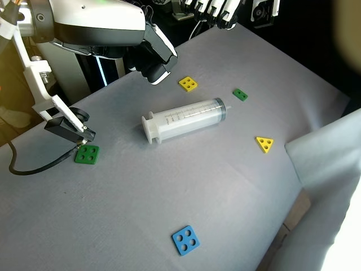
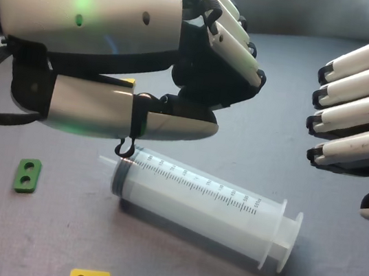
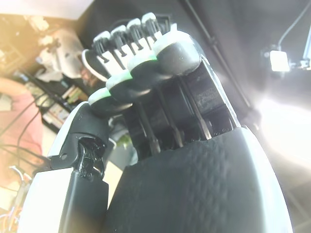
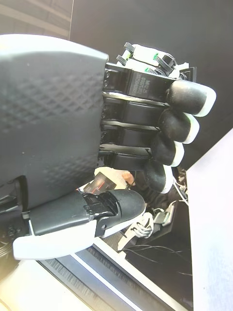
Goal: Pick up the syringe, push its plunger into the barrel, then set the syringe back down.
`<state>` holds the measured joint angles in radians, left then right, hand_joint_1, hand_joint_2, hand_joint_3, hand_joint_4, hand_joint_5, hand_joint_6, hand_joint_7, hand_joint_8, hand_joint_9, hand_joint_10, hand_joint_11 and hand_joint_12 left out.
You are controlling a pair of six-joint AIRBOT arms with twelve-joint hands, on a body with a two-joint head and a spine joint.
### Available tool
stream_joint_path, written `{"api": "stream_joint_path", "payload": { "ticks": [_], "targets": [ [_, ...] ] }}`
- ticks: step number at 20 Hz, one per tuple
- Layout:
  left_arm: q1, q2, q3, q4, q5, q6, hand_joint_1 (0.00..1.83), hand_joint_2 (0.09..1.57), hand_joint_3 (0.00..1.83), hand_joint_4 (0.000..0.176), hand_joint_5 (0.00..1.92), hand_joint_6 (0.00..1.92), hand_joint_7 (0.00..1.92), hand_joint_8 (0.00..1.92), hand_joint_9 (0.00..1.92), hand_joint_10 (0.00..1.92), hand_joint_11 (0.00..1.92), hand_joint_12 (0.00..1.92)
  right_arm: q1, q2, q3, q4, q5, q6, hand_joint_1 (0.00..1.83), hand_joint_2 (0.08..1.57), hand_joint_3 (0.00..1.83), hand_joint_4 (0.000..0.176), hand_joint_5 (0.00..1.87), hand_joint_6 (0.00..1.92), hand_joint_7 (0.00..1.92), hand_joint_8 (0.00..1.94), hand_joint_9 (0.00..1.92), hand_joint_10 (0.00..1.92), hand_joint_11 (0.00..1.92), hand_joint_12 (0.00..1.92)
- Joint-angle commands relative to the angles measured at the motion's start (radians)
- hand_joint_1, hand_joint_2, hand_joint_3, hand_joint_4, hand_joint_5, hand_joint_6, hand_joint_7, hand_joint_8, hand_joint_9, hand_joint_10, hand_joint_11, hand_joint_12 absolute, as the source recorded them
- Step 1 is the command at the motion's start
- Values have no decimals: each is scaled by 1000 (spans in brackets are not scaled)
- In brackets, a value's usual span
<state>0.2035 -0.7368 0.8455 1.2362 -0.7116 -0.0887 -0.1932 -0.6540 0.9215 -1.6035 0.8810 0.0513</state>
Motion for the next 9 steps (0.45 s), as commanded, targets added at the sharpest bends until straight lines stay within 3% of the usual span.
{"api": "stream_joint_path", "payload": {
  "ticks": [1,9],
  "targets": [
    [-15,6,-4,-74,-36,4,377,1571,33,0,800,1921,845,1921,806,1921,837,1921,5,-1,-3,86,12,-6,140,1571,16,0,628,1921,628,1941,631,1921,669,1921],
    [-21,9,-15,-97,-15,24,368,1571,51,0,794,1921,854,1921,816,1921,832,1921,-1,-1,-5,86,12,-10,110,1571,19,0,618,1921,617,1941,617,1921,656,1921]
  ]
}}
